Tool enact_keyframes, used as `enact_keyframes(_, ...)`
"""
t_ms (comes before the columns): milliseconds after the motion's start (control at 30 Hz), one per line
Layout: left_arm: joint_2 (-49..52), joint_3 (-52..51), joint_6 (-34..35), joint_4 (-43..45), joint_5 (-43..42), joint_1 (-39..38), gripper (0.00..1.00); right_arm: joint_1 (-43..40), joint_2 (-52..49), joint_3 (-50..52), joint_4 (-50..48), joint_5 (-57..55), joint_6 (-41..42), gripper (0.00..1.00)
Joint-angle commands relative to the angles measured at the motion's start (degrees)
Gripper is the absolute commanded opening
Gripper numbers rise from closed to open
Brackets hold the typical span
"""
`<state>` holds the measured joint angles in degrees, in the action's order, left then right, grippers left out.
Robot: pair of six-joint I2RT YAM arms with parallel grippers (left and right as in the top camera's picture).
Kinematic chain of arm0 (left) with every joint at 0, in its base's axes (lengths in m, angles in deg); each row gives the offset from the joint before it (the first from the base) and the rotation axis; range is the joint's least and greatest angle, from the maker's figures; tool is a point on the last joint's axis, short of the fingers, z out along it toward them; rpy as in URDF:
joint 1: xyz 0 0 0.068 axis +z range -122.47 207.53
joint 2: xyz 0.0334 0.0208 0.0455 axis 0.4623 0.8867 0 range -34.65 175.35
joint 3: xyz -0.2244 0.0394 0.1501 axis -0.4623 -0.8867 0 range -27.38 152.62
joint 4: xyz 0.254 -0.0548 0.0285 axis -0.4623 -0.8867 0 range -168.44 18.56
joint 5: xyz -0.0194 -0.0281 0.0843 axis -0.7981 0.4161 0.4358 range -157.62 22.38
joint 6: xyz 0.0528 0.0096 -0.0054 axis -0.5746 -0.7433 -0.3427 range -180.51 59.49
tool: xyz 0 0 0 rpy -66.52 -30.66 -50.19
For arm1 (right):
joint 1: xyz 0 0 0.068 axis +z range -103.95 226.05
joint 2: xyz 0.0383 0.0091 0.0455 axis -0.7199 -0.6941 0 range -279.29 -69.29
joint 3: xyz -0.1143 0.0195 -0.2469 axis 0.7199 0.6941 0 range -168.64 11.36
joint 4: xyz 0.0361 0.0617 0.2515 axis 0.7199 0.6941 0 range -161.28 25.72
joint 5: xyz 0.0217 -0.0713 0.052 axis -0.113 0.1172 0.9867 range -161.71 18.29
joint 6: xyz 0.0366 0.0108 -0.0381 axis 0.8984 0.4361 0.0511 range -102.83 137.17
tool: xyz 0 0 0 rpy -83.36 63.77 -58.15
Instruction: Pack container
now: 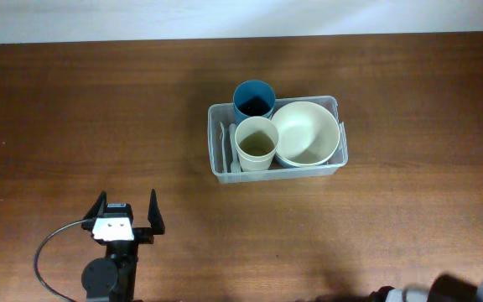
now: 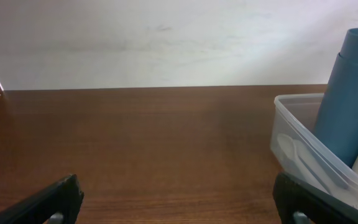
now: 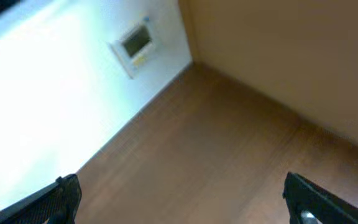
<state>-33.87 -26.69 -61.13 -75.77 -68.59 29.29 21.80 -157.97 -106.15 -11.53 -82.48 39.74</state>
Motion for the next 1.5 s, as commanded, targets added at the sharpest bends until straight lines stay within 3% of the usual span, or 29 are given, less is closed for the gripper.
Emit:
enact_keyframes(0, -0.48, -0.20, -1.11, -0.42, 0.79, 0.33, 1.00, 4.28, 6.64, 8.92, -3.93, -2.21, -0.09, 0.99)
enact_keyframes(267, -0.48, -0.20, -1.11, -0.42, 0.76, 0.33, 1.00, 8.92, 23.45, 31.23, -27.02, -1.42, -4.02, 0.99)
enact_keyframes(433, -0.48, -0.20, -1.11, -0.42, 0.79, 0.33, 1.00, 14.67, 36.98, 52.59, -49.53, 0.96, -20.87, 0.99)
enact_keyframes(600, -0.48, -0.20, -1.11, -0.42, 0.79, 0.33, 1.00, 19.65, 48.02, 67.52, -60.37, 4.61, -33.55, 0.99)
enact_keyframes(900, -0.48, -0.20, -1.11, -0.42, 0.76, 0.33, 1.00, 21.55, 66.14, 89.57, -65.24, 12.96, -34.71, 0.99)
enact_keyframes(1467, -0.48, -0.20, -1.11, -0.42, 0.79, 0.33, 1.00, 20.59, 85.02, 109.61, -65.44, 15.08, -34.58, 0.99)
